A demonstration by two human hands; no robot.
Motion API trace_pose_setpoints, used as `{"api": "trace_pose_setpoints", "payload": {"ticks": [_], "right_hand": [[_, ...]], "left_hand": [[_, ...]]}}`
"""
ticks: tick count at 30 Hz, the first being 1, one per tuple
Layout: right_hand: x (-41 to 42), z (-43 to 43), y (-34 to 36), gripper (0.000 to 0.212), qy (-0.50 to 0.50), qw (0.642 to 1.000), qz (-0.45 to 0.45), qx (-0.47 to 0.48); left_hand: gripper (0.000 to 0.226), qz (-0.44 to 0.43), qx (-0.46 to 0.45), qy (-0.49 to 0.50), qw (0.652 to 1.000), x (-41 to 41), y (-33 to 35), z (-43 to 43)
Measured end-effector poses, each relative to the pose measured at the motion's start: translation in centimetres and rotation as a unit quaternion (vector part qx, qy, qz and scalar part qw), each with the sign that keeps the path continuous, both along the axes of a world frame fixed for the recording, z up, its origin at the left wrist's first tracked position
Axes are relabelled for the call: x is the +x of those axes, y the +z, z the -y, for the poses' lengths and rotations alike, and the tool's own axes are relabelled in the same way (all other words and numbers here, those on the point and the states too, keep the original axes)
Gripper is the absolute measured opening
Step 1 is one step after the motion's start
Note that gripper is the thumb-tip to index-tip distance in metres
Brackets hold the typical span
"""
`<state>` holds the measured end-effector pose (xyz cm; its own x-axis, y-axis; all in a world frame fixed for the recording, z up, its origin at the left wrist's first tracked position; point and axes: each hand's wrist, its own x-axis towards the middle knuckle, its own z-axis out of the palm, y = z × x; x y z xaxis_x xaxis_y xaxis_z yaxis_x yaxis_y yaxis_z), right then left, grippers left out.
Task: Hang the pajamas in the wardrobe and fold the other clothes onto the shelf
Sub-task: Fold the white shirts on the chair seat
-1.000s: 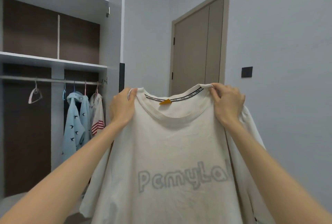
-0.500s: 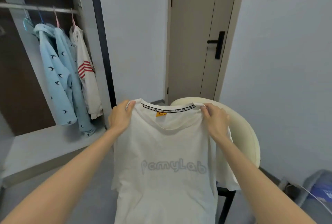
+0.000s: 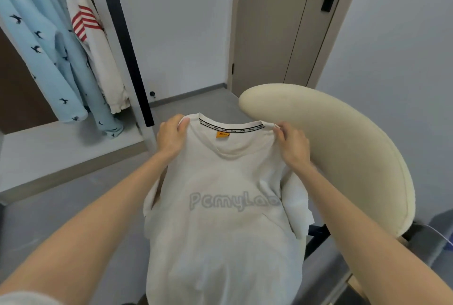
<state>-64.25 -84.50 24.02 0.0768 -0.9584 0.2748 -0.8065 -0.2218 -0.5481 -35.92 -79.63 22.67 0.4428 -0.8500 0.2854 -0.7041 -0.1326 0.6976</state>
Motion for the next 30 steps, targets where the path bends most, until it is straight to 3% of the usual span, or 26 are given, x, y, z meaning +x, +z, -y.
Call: {"api": "trace_pose_setpoints", "payload": {"ticks": [3,8,12,19,30], "right_hand": [[0.3,0.4,-1.7,0.034,0.019,0.999,-0.006,0.037],[0.6,-0.7,-4.5,0.056,0.083,0.988,-0.088,0.094],[1.4,-3.7,-6.3,0.044,0.151,0.978,-0.082,0.119],[2.1,-12.9,-8.5,0.032,0.215,0.96,-0.044,0.172],[0.8,-24.7,-9.8,0.019,0.243,0.939,0.029,0.24]], "left_hand": [[0.031,0.001,0.042,-0.025,0.999,0.4,-2.5,0.5],[0.051,-0.023,0.15,-0.079,0.985,0.4,-5.7,-0.7],[0.049,-0.02,0.14,-0.138,0.98,-0.6,-6.7,-4.2],[0.037,-0.046,0.146,-0.147,0.977,-1.7,-8.3,-14.3],[0.035,-0.086,0.355,-0.076,0.928,-3.0,-9.8,-27.8]]}}
